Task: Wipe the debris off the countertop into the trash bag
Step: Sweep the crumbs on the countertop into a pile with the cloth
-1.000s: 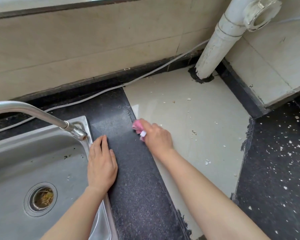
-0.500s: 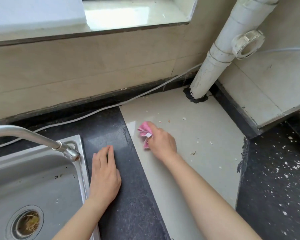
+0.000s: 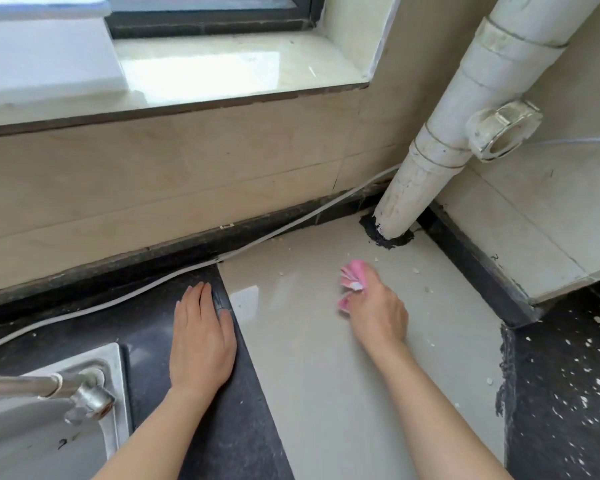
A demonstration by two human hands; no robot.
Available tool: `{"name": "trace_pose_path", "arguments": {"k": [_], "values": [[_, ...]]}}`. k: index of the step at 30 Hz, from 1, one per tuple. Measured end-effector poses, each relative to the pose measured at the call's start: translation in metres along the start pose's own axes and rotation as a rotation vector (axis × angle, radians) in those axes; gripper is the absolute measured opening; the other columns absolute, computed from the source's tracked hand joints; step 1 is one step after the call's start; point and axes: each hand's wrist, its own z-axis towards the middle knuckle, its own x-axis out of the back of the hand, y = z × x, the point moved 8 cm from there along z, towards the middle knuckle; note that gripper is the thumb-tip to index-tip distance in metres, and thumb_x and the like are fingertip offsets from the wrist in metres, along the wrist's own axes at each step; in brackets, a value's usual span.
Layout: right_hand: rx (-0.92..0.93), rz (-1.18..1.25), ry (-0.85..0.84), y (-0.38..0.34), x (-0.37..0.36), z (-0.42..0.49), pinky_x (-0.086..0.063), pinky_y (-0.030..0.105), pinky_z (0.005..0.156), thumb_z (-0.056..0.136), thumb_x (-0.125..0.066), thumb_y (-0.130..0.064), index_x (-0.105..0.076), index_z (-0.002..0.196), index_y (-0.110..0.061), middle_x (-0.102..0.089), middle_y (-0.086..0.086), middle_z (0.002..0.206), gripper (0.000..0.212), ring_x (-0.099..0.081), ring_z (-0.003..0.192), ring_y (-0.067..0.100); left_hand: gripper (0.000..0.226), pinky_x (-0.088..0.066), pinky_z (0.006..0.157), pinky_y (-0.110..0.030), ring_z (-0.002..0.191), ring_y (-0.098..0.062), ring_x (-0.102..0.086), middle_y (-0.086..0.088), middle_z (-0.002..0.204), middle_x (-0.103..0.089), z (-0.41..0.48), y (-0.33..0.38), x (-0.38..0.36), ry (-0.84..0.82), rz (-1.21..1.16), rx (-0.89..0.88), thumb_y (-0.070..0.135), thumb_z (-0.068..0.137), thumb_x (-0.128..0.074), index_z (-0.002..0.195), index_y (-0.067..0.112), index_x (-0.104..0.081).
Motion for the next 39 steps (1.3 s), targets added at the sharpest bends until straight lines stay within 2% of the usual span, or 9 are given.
{"name": "trace_pose_path", "arguments": {"k": [4, 6, 11, 15, 18, 22, 27, 32, 39], "values": [[0.461, -0.097, -0.296, -0.117, -0.056, -0.019, -0.047, 0.032, 0.075, 0.084, -0.057, -0.019, -0.058, 0.126, -0.039, -0.071, 0.006, 0.105, 0.046, -0.064, 0.099, 0.03, 0.049, -0.023, 0.116, -0.04, 0.136, -0.028, -0.028, -0.017, 0.144, -0.038, 0.001, -0.002, 0.001, 0.022, -0.071, 0.03, 0.021, 0.096, -0.038, 0.14, -0.001, -0.035], [0.564, -0.162, -0.32, -0.144, -0.079, -0.015, -0.046, 0.034, 0.072, 0.083, -0.059, -0.02, -0.059, 0.122, -0.034, -0.07, 0.01, 0.105, 0.041, -0.064, 0.099, 0.033, 0.051, -0.023, 0.116, -0.039, 0.136, -0.027, -0.027, -0.015, 0.144, -0.037, 0.0, -0.003, 0.002, 0.022, -0.084, 0.043, 0.024, 0.095, -0.035, 0.14, 0.0, -0.035], [0.29, -0.132, -0.153, -0.119, -0.066, 0.026, -0.043, 0.033, 0.07, 0.086, -0.061, -0.019, -0.061, 0.119, -0.024, -0.071, 0.012, 0.102, 0.033, -0.065, 0.096, 0.034, 0.055, -0.022, 0.116, -0.037, 0.136, -0.025, -0.027, -0.014, 0.144, -0.037, 0.002, -0.003, 0.0, 0.026, -0.079, 0.054, 0.027, 0.092, -0.033, 0.14, 0.0, -0.036], [0.3, -0.047, -0.218, -0.132, -0.071, 0.025, -0.044, 0.031, 0.067, 0.081, -0.057, -0.011, -0.065, 0.109, -0.025, -0.072, 0.01, 0.094, 0.033, -0.064, 0.091, 0.035, 0.054, -0.025, 0.115, -0.039, 0.136, -0.024, -0.027, -0.013, 0.144, -0.036, 0.003, -0.004, 0.002, 0.013, -0.098, 0.073, 0.026, 0.092, -0.033, 0.141, 0.001, -0.035], [0.228, 0.019, -0.179, -0.132, -0.07, 0.032, -0.045, 0.031, 0.07, 0.079, -0.063, -0.013, -0.066, 0.114, -0.026, -0.072, 0.011, 0.1, 0.037, -0.065, 0.094, 0.034, 0.051, -0.025, 0.116, -0.038, 0.136, -0.023, -0.027, -0.012, 0.144, -0.036, 0.004, -0.004, 0.001, 0.012, -0.106, 0.073, 0.023, 0.094, -0.036, 0.141, 0.002, -0.034], [-0.031, 0.138, -0.013, -0.104, -0.049, 0.039, -0.042, 0.032, 0.073, 0.089, -0.06, -0.021, -0.061, 0.113, -0.013, -0.069, 0.014, 0.109, 0.026, -0.063, 0.101, 0.034, 0.049, -0.024, 0.116, -0.038, 0.136, -0.023, -0.026, -0.012, 0.145, -0.036, 0.003, -0.005, 0.001, 0.003, -0.119, 0.085, 0.02, 0.096, -0.041, 0.141, 0.002, -0.034], [0.079, 0.084, -0.093, -0.122, -0.058, 0.035, -0.038, 0.031, 0.071, 0.09, -0.058, -0.019, -0.054, 0.118, -0.012, -0.068, 0.012, 0.112, 0.029, -0.064, 0.103, 0.033, 0.049, -0.024, 0.115, -0.037, 0.135, -0.022, -0.026, -0.011, 0.144, -0.037, 0.003, -0.003, 0.003, 0.006, -0.127, 0.087, 0.021, 0.095, -0.039, 0.141, 0.002, -0.035], [-0.064, 0.097, 0.052, -0.09, -0.038, 0.057, -0.038, 0.029, 0.068, 0.093, -0.053, -0.021, -0.054, 0.119, -0.017, -0.068, 0.012, 0.105, 0.026, -0.064, 0.098, 0.033, 0.049, -0.025, 0.115, -0.038, 0.136, -0.023, -0.025, -0.011, 0.145, -0.036, 0.002, -0.004, 0.003, -0.005, -0.124, 0.092, 0.018, 0.096, -0.043, 0.142, 0.002, -0.034], [-0.146, 0.381, 0.062, -0.094, -0.036, 0.074, -0.034, 0.025, 0.068, 0.096, -0.05, -0.016, -0.049, 0.122, -0.006, -0.066, 0.012, 0.114, 0.028, -0.063, 0.104, 0.032, 0.049, -0.028, 0.113, -0.041, 0.134, -0.024, -0.027, -0.013, 0.143, -0.038, 0.004, -0.003, 0.002, -0.002, -0.117, 0.099, 0.018, 0.094, -0.045, 0.14, 0.003, -0.037]]}}
